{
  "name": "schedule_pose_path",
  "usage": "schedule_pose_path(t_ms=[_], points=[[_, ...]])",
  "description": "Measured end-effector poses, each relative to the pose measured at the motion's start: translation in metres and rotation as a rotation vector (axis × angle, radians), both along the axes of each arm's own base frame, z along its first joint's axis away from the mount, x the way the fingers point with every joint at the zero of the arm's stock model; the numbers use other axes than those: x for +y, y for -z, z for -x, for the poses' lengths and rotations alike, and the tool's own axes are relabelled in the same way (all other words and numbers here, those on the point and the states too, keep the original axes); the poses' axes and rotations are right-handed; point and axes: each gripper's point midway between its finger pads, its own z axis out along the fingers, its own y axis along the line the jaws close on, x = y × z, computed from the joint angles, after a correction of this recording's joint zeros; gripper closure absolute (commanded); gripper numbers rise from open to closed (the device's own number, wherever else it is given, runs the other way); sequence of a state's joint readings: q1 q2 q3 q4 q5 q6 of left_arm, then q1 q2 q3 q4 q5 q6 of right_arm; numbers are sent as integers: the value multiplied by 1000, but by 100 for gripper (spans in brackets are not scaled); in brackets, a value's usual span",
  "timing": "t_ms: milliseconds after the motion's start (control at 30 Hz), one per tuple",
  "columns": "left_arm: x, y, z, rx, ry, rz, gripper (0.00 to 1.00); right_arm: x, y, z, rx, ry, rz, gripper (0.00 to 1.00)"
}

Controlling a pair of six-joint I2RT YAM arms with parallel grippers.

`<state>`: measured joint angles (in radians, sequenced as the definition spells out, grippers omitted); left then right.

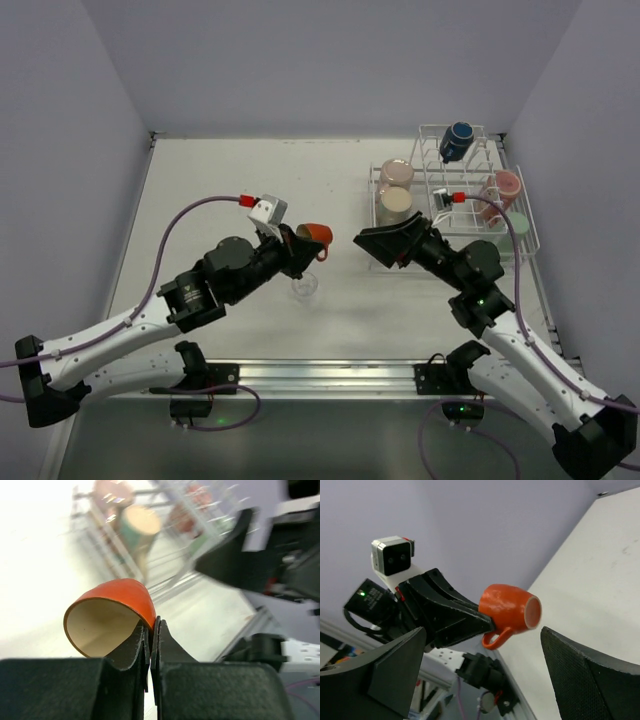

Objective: Unload the cups from the dish rack

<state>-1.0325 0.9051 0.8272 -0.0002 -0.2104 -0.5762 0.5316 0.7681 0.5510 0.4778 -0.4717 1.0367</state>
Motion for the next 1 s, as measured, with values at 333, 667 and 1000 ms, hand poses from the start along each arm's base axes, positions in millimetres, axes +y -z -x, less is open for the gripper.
schedule_pose_path(t_ms=[333,667,1000], points=[[75,99,-10,261,-200,-629,100,-41,20,-13,-29,266,232,1],[121,198,-10,503,-229,-913,100,-61,61,-18,26,352,407,1],[109,241,-7,612,-147,-935,100,-74,61,-16,1,405,438,1]])
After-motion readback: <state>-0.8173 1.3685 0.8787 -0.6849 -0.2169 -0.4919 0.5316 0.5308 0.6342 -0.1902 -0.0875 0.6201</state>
